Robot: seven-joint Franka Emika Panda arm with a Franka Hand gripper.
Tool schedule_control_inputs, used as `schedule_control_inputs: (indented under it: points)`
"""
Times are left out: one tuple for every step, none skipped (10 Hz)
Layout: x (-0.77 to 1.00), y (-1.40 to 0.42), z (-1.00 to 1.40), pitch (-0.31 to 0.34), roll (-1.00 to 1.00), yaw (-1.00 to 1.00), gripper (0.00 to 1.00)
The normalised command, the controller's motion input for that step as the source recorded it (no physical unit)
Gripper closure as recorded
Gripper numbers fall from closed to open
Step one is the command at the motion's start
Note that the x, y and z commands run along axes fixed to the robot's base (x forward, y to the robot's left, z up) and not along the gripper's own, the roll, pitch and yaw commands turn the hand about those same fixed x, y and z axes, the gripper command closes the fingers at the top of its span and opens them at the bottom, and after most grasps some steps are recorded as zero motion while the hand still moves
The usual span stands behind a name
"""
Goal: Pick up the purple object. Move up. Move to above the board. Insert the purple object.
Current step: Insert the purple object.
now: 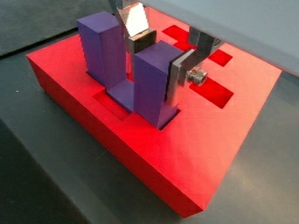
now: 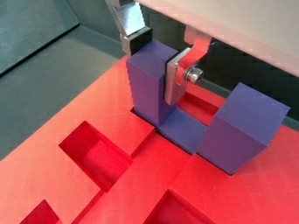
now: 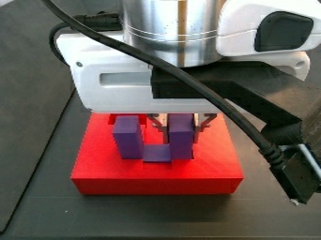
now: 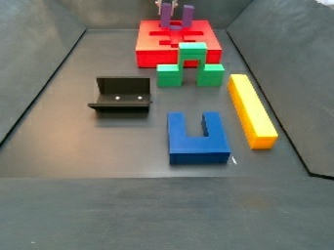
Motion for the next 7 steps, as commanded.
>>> schedule_control_inputs:
  points:
    - [0.19, 0.0, -0.55, 0.237, 0.23, -0.09, 1.0]
    - [0.43, 0.0, -0.53, 0.267, 0.23, 0.0, 1.0]
    - [0.49, 0.01, -0.39, 0.326, 0.26, -0.05, 1.0]
    - [0.53, 0.0, -0.38, 0.343, 0.24, -0.08, 1.0]
    - [0.46, 0.0, -0.34, 0.354, 0.25, -0.07, 1.0]
    - [0.34, 0.0, -0.31, 0.349, 0.27, -0.04, 1.0]
    - [0.0, 0.0, 0.0, 0.0, 0.0, 0.0, 1.0]
